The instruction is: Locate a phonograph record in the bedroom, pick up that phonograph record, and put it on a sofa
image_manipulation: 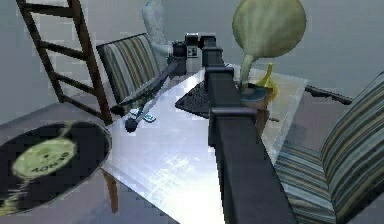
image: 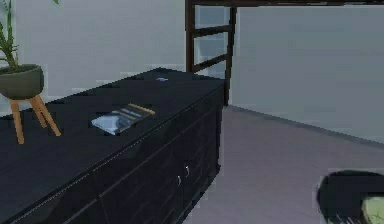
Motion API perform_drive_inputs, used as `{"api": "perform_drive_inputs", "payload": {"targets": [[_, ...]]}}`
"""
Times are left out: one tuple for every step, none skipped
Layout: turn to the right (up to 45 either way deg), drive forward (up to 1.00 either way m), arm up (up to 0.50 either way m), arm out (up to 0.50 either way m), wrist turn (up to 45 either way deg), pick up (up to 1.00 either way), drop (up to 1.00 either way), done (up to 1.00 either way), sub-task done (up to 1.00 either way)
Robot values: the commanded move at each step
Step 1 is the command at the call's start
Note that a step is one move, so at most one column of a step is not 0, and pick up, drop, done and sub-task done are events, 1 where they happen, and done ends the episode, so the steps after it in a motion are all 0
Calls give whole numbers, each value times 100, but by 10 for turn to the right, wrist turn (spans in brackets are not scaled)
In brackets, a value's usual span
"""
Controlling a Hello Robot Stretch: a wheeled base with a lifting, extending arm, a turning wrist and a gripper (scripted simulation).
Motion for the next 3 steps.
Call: {"api": "perform_drive_inputs", "payload": {"targets": [[0,0,0,-48,0,0,0,0,0],[-450,0,0,0,0,0,0,0,0],[-450,0,0,0,0,0,0,0,0]]}}
